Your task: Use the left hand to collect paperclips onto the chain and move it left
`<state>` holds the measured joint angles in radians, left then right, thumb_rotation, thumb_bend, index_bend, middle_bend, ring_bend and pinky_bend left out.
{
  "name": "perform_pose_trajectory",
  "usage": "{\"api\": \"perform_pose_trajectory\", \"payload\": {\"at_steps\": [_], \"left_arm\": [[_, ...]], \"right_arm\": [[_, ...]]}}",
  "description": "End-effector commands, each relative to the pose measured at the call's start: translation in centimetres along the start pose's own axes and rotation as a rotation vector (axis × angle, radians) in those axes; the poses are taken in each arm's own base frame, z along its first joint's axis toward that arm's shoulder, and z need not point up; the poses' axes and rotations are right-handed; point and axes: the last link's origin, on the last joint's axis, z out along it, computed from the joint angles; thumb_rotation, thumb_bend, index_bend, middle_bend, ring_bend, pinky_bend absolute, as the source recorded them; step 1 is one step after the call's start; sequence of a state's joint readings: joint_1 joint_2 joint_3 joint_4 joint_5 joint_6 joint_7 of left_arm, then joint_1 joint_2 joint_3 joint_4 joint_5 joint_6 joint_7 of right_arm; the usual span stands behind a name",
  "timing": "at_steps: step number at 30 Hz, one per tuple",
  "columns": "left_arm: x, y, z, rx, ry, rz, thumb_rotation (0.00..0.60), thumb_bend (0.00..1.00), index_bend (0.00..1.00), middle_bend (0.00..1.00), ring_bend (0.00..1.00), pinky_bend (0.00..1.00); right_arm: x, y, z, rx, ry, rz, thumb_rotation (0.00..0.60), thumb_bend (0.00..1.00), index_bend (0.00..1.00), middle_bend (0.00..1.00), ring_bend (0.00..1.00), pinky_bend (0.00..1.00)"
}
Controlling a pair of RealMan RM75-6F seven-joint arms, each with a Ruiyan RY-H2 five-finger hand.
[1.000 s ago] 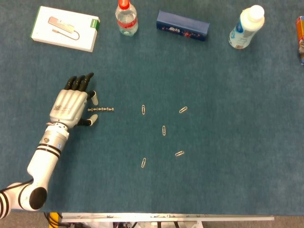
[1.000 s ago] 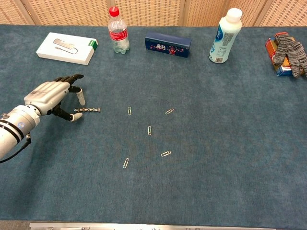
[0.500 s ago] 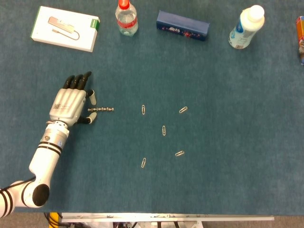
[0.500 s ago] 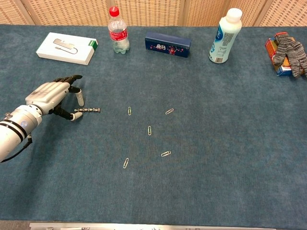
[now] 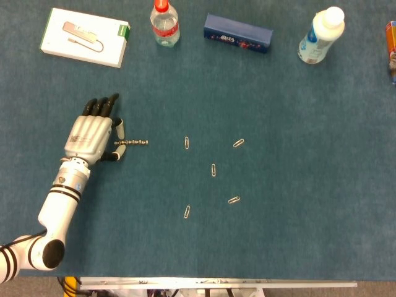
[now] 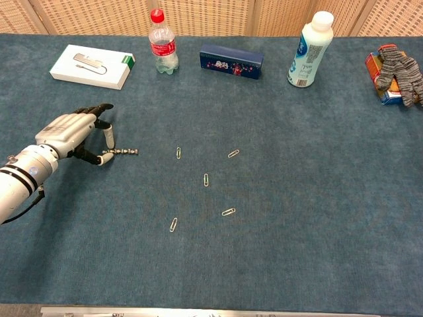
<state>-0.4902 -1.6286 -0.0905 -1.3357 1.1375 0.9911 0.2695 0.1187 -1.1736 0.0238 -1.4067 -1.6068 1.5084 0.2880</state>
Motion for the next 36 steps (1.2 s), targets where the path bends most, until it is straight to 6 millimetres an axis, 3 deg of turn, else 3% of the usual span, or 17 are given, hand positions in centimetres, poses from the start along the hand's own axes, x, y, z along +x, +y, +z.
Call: {"api": "perform_pose_trajectory", "payload": {"at_steps": [1,18,36], "left_arm": [[0.0,0.0,0.1,0.000,-0.001,0.002,0.600,0.30,0.50,0.00,0.00,0.00],[-0.2,-0.6,0.3,0.026,-0.011,0.007,0.600,0.30,0.52,0.00,0.00,0.00],[-0.1,-1.0,0.1,0.034,-0.004,0.001,0.600,0.31,0.63,0.00,0.00,0.00]], "right_arm": [[0.0,0.0,0.0,0.000,0.000,0.001,0.600,0.36,0.53,0.35,0.25,0.22],[-0.2,0.0,0.0,0.002,-0.003,0.003,0.600,0.36,0.53,0.35,0.25,0.22],[-0.3,-0.1,0.1,0.005,-0.004,0.005,0.600,0.36,0.53,0.35,0.25,0.22]]}}
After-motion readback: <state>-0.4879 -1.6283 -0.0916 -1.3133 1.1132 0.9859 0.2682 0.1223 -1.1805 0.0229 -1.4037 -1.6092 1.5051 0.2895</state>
